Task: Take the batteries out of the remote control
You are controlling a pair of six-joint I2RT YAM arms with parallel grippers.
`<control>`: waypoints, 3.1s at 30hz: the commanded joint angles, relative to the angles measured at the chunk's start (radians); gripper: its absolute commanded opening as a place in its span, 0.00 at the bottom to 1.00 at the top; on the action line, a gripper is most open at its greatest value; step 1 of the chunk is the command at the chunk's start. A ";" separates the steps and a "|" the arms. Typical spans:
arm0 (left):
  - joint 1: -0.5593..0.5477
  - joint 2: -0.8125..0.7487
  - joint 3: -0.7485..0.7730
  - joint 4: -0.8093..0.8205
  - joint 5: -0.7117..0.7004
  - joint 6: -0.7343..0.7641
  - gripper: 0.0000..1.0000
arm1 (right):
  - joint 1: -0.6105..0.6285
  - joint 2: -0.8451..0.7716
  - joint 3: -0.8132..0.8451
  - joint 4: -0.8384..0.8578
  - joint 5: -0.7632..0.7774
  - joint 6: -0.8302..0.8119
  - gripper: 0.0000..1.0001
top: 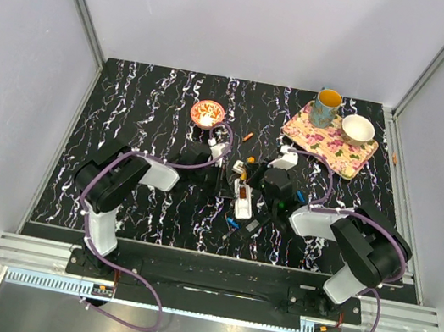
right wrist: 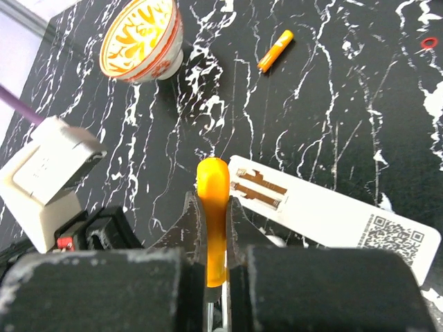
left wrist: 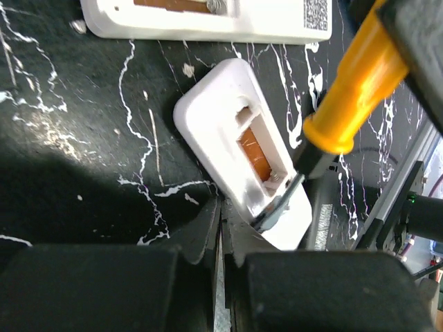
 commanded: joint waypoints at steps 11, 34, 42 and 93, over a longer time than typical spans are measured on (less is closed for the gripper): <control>0.023 0.004 -0.003 -0.089 -0.128 0.092 0.20 | 0.012 -0.003 0.039 0.012 -0.017 -0.042 0.00; 0.212 -0.755 -0.355 0.308 0.148 0.035 0.99 | 0.012 -0.139 0.135 -0.184 -0.151 -0.152 0.00; 0.206 -1.105 -0.246 -0.370 -0.283 0.311 0.99 | 0.017 0.105 0.364 -0.400 -0.362 -0.132 0.00; 0.203 -1.151 -0.342 -0.416 -0.700 0.261 0.99 | -0.127 -0.832 -0.047 -0.741 0.227 -0.273 1.00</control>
